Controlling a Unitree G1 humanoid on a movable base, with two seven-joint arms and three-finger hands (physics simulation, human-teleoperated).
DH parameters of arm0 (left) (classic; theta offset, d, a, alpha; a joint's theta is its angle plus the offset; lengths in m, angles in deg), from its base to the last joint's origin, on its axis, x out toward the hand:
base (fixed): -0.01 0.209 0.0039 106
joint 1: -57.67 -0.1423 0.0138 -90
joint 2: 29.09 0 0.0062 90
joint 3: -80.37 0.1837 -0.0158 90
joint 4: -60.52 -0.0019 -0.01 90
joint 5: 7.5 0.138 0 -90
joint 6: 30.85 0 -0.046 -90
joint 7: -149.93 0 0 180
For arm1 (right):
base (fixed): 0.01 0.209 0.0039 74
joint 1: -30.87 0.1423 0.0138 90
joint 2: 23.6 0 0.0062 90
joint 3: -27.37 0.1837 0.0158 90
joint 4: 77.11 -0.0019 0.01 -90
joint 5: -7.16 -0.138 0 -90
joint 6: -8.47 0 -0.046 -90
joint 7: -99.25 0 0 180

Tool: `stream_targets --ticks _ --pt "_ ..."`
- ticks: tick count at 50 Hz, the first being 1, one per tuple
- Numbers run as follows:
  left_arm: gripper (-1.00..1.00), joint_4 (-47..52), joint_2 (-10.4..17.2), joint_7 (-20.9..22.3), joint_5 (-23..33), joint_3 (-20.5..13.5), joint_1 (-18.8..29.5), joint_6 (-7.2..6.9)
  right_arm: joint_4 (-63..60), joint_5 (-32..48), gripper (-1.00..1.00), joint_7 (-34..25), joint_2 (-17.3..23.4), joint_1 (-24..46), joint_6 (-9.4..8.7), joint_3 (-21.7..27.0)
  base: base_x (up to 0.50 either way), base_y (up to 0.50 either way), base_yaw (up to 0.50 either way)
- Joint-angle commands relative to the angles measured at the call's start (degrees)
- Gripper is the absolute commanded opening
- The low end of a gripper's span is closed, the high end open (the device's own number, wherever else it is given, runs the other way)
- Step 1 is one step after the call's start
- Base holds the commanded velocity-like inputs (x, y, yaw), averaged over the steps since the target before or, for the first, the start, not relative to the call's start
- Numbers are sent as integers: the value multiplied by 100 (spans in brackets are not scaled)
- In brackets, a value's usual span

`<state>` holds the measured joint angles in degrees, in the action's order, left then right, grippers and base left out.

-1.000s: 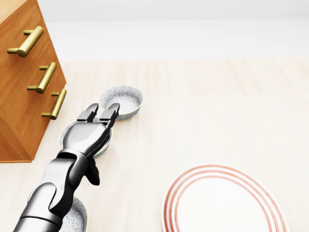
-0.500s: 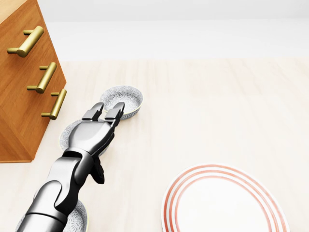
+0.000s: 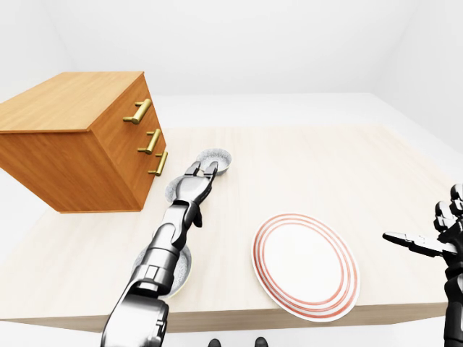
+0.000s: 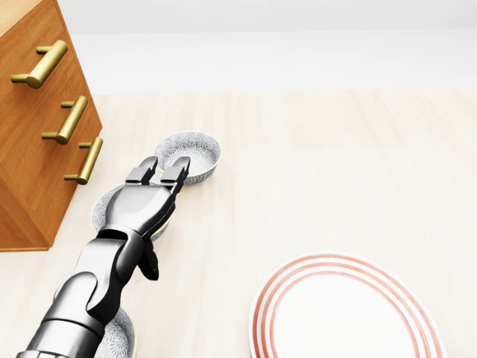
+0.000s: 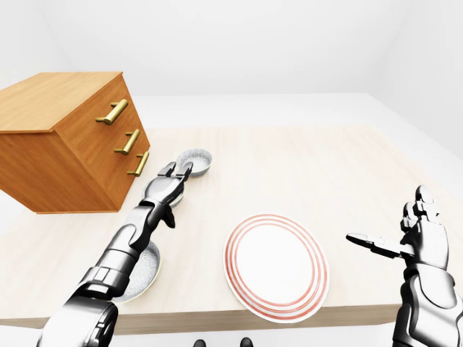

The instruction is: Put the bowl in the middle on the plate.

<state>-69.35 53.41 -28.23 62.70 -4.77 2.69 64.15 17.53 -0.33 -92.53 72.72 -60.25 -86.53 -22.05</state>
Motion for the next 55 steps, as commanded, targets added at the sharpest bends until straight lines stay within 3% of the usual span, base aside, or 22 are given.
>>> stream_targets --ticks 1,18,55 --pt "100 -239 -7 -129 26 25 90 0 20 -8 100 3 6 0 0 -7 0 0 0" --pt "100 -742 195 -279 260 25 363 0 30 -13 100 4 13 0 0 -3 0 0 0" --pt "100 -1147 272 -387 638 74 503 0 -11 -39 100 -15 2 -8 0 17 0 0 0"
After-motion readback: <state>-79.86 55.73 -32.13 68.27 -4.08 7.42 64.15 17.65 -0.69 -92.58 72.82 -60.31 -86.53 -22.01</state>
